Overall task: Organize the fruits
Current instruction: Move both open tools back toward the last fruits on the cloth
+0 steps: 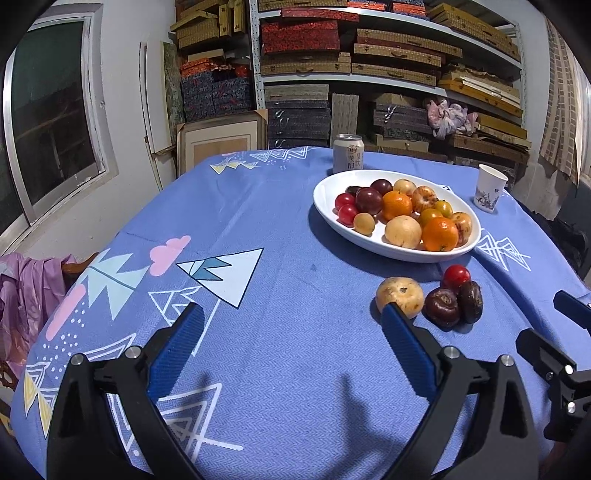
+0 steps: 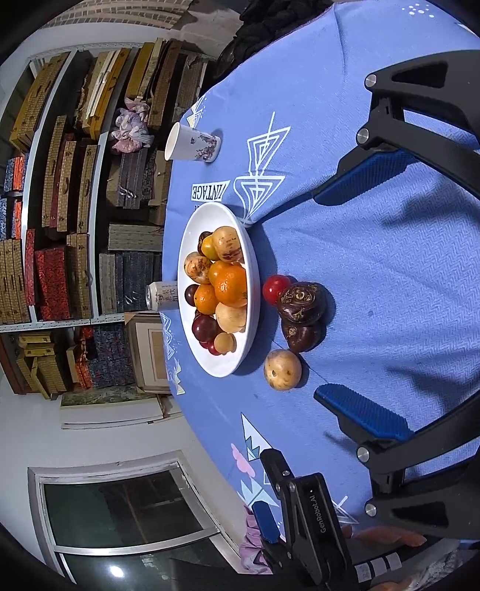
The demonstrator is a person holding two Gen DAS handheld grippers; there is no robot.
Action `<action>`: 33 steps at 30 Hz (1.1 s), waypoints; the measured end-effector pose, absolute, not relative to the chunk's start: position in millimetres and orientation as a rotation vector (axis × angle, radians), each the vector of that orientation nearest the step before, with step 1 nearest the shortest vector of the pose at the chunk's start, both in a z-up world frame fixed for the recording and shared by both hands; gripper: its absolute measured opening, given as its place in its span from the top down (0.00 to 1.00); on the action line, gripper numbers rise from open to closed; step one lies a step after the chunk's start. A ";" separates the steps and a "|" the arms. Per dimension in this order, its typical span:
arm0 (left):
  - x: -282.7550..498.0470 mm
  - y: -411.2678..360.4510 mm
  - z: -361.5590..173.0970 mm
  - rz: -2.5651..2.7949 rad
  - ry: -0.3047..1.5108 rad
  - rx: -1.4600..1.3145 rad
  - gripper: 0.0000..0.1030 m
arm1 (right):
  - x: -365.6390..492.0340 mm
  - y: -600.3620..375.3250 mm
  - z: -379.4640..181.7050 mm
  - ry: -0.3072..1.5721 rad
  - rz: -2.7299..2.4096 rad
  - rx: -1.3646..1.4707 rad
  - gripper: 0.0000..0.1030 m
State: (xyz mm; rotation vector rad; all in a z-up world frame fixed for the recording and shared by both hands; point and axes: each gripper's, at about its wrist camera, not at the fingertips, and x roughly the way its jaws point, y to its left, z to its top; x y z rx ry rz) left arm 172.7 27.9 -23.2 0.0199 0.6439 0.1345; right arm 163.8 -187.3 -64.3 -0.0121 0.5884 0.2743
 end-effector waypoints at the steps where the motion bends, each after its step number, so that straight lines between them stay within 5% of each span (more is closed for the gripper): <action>1: 173.6 27.5 -24.0 0.134 0.648 0.022 0.08 | 164.5 -187.4 -64.4 0.591 0.275 -0.010 0.05; 33: 243.4 -6.2 -53.7 0.074 0.768 0.143 0.04 | 174.5 -191.4 -74.6 0.675 0.270 0.020 0.05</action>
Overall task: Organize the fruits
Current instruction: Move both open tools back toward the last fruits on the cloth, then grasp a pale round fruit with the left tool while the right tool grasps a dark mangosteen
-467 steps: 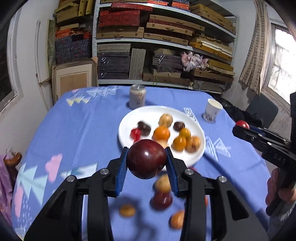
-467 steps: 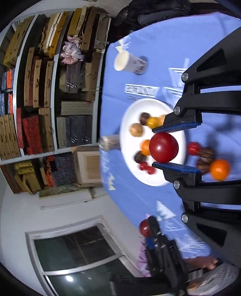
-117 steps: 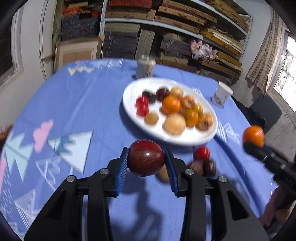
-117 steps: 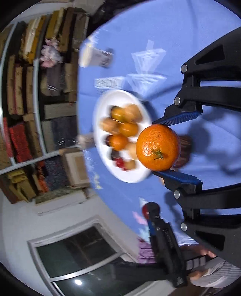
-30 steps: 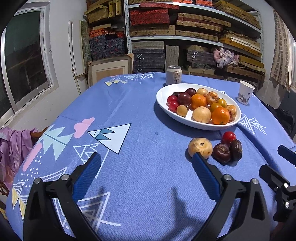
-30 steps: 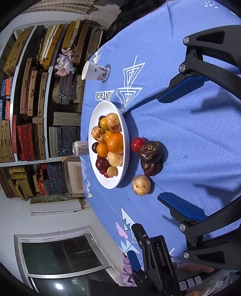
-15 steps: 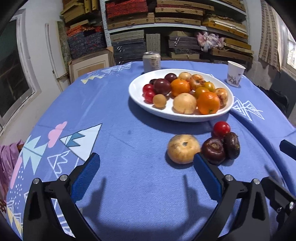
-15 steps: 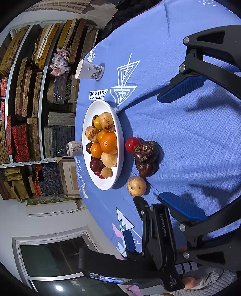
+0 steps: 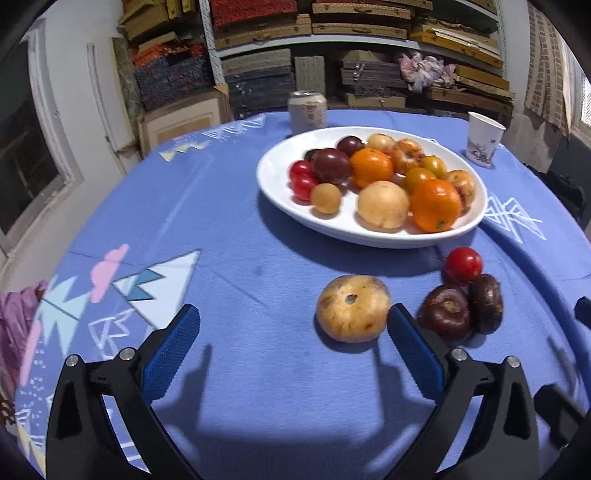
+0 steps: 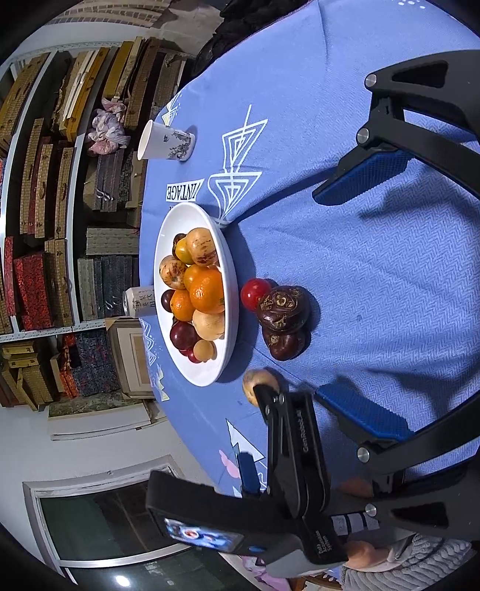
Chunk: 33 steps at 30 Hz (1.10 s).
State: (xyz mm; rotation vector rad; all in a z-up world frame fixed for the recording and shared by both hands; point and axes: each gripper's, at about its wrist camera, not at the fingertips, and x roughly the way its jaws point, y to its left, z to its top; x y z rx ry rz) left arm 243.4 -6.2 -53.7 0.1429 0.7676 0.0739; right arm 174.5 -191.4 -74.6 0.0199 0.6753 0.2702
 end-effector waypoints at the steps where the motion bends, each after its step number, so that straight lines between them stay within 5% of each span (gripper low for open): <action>1: 240.4 -2.7 -52.3 0.103 0.756 0.149 0.04 | 174.4 -191.6 -74.4 0.674 0.270 0.022 0.05; 11: 249.4 -11.5 -55.9 -0.052 0.791 0.116 0.05 | 172.6 -192.7 -72.0 0.651 0.286 0.032 0.05; 17: 256.7 -11.4 -62.6 -0.099 0.833 0.083 0.30 | 172.0 -191.5 -73.2 0.657 0.287 0.028 0.05; 22: 257.9 -12.0 -63.7 -0.128 0.832 0.072 0.40 | 174.1 -192.1 -73.8 0.663 0.288 0.034 0.05; 24: 257.7 -14.1 -64.2 -0.150 0.833 0.076 0.55 | 175.2 -192.7 -74.9 0.668 0.288 0.037 0.05; 33: 247.7 0.1 -51.1 -0.086 0.794 0.047 0.57 | 179.0 -193.1 -76.0 0.666 0.307 0.055 0.05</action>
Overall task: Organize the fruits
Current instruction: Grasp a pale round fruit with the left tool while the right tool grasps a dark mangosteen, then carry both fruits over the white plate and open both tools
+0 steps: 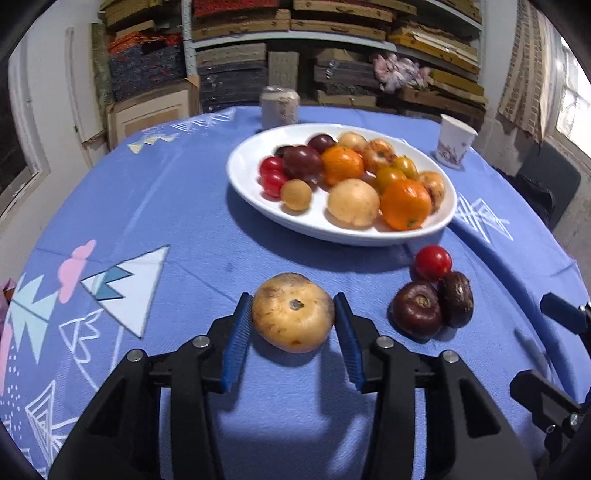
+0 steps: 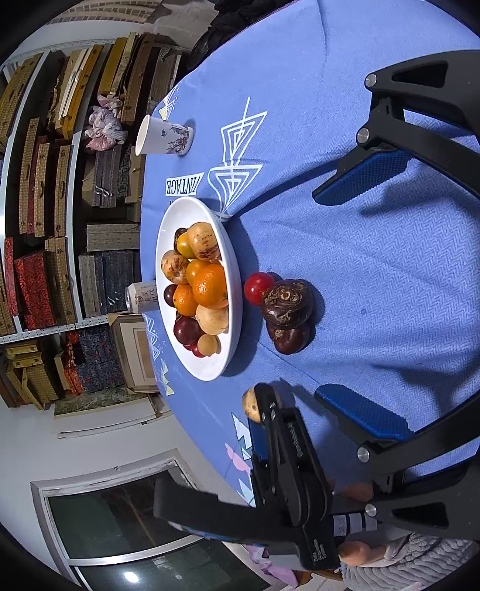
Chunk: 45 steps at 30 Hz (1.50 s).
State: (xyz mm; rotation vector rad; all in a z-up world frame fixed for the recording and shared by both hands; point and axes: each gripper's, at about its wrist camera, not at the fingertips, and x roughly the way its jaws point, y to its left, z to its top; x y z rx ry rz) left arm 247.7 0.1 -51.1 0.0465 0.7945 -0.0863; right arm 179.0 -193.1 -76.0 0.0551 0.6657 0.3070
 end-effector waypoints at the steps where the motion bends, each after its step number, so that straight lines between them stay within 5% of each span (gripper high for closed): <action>1: 245.8 4.8 -47.3 -0.069 0.782 0.033 0.57 | 180.8 -191.5 -75.8 0.665 0.316 0.059 0.05; 6: 242.4 22.1 -36.7 -0.063 0.768 -0.051 0.57 | 197.4 -177.9 -78.4 0.702 0.354 0.057 0.10; 11: 239.5 19.2 -35.6 -0.075 0.767 -0.043 0.57 | 214.8 -176.2 -86.9 0.757 0.364 0.095 0.38; 21: 235.2 12.4 -35.1 -0.088 0.764 -0.020 0.57 | 238.5 -185.9 -101.2 0.826 0.375 0.216 0.59; 45: 234.5 3.4 -40.5 -0.048 0.749 0.049 0.57 | 218.1 -196.1 -89.1 0.769 0.452 0.288 0.60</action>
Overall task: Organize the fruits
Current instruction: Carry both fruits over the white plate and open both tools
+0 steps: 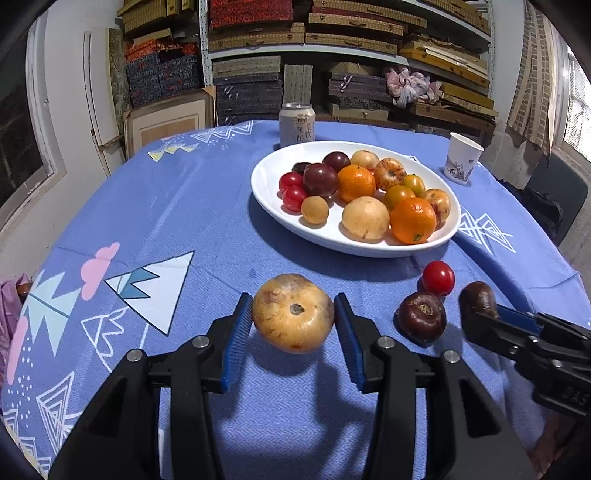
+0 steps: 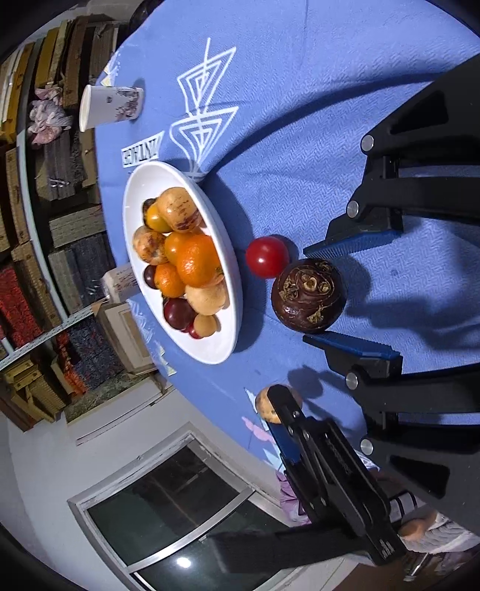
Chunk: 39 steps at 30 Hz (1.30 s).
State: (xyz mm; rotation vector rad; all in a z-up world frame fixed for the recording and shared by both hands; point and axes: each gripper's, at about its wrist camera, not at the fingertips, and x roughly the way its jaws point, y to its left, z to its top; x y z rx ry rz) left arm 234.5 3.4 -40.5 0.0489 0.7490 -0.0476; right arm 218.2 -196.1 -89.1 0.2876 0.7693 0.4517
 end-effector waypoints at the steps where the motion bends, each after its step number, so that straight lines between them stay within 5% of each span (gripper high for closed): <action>1: 233.3 3.3 -39.4 -0.045 0.742 0.052 0.57 | 216.6 -196.3 -89.0 0.767 0.449 0.287 0.60; 22: 203.9 1.7 10.2 -0.034 0.540 0.059 0.56 | 200.4 -216.9 -37.2 0.650 0.467 0.294 0.60; 39: 234.8 0.3 -53.4 -0.137 0.809 0.083 0.51 | 215.2 -223.1 -55.4 0.698 0.477 0.332 0.60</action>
